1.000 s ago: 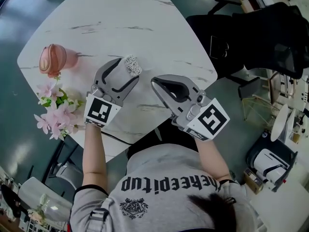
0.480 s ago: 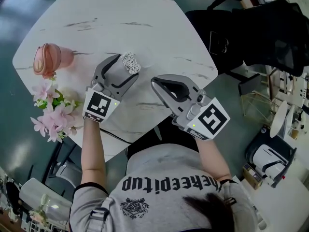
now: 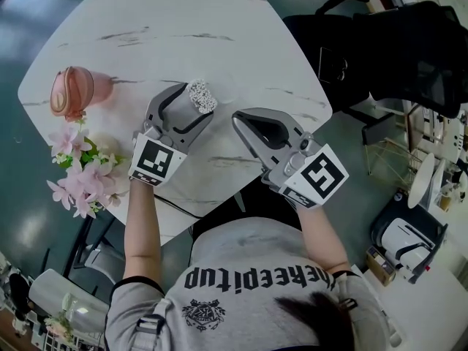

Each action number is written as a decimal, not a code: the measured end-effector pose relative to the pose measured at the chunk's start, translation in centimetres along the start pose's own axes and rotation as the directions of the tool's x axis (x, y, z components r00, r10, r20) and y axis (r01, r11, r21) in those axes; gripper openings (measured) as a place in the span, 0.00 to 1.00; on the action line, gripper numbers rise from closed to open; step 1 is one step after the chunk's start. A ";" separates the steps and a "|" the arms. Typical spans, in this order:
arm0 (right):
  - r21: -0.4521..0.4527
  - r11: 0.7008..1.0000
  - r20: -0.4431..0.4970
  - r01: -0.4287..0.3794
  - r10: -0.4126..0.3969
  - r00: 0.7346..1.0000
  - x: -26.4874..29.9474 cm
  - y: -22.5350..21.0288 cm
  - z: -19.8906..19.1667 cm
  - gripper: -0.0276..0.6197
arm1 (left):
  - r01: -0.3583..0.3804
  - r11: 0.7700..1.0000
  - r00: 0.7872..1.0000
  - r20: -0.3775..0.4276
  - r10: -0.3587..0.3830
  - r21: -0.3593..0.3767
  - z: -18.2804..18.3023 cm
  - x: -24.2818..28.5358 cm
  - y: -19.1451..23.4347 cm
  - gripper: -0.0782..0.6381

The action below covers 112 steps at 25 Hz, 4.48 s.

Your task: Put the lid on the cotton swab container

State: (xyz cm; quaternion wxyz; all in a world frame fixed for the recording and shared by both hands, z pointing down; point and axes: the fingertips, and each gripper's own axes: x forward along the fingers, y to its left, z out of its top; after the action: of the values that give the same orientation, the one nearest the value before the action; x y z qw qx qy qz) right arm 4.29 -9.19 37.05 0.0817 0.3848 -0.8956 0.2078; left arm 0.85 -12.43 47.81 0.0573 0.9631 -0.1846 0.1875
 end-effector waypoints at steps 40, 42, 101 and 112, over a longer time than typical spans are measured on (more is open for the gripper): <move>-0.026 0.994 -0.199 0.102 -0.105 0.974 3.3 -6.8 -5.2 0.06 | -0.002 1.000 1.000 -0.011 0.002 -0.004 -0.5 -0.1 -0.4 0.56; -0.032 0.996 -0.199 0.083 -0.088 0.976 3.7 -6.4 -5.1 0.06 | -0.002 1.000 1.000 -0.012 0.002 -0.003 -0.5 0.0 -0.4 0.56; -0.179 0.977 -0.342 -0.120 0.053 0.938 7.4 -1.0 -4.1 0.06 | -0.009 1.000 1.000 -0.009 0.009 -0.009 -0.3 0.0 -0.3 0.56; -0.189 0.973 -0.431 -0.134 0.041 0.901 7.6 -1.0 -4.3 0.06 | -0.013 1.000 1.000 -0.011 0.013 -0.008 -0.3 0.1 -0.3 0.56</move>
State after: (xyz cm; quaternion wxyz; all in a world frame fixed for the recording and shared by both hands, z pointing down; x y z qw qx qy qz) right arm -0.36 -12.90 43.57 0.3058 0.2786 -0.8899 0.1925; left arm 0.95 -12.15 48.14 0.0608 0.9606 -0.1912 0.1924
